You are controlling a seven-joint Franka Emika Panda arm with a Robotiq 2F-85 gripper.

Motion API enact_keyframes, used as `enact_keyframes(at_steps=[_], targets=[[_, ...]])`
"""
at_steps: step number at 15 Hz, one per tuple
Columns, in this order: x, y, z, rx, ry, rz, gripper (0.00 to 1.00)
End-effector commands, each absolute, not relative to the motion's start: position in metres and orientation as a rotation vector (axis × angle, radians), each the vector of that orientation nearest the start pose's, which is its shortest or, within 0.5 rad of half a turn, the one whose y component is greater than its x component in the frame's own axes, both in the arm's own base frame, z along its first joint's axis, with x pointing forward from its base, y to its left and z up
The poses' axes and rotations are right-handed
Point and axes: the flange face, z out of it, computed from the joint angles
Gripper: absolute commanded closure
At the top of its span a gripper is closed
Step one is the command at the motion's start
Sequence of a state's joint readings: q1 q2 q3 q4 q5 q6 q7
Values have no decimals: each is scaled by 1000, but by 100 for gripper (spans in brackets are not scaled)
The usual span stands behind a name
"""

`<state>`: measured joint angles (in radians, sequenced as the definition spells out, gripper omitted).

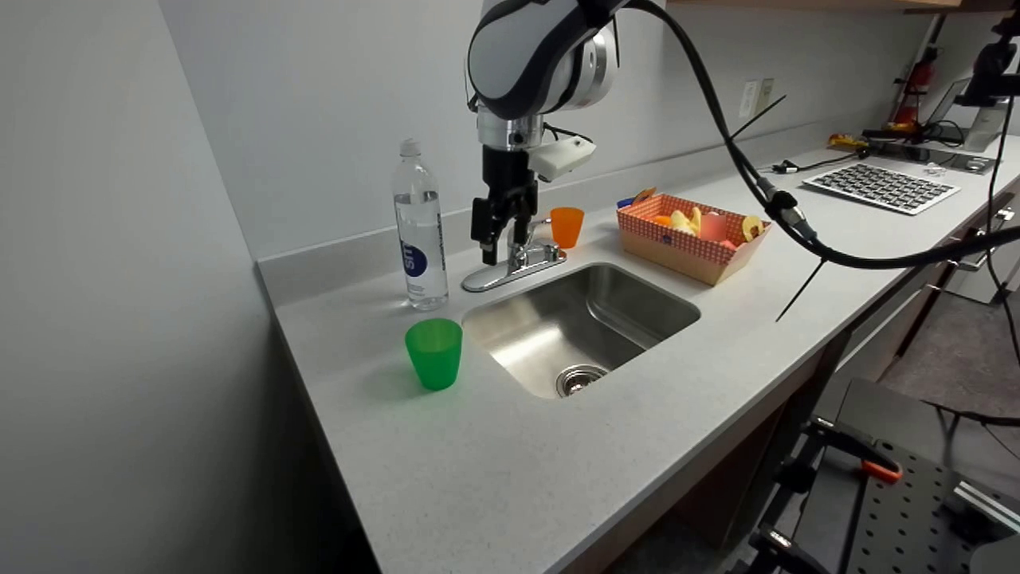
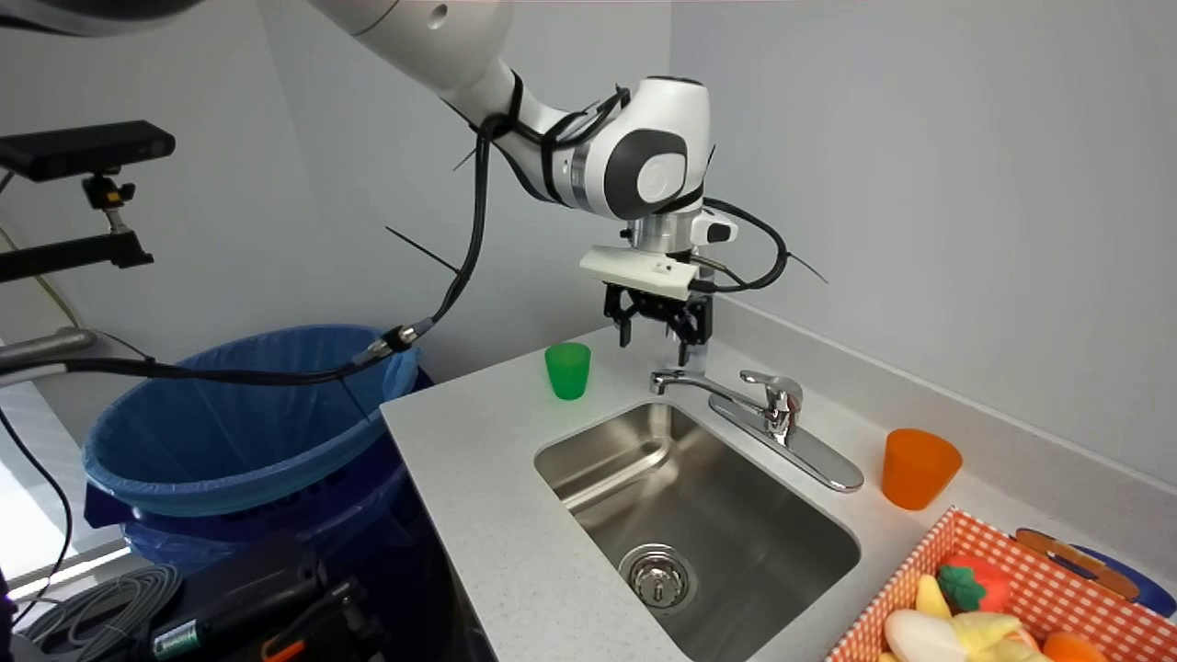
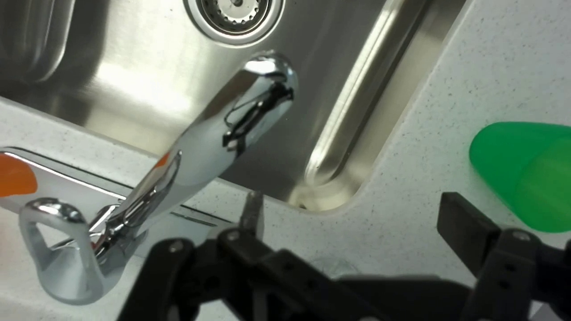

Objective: Move the faucet spout to the right

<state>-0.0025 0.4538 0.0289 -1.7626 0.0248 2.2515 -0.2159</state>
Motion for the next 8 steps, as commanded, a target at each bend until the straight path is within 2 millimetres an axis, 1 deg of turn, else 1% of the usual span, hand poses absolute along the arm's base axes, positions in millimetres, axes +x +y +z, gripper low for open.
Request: enact_keyframes(at_steps=[1, 3, 8], targets=[[677, 26, 305, -3162, -137, -116, 0], [679, 27, 303, -3182, -13, -105, 0], [686, 26, 308, -3175, 406, -126, 0]])
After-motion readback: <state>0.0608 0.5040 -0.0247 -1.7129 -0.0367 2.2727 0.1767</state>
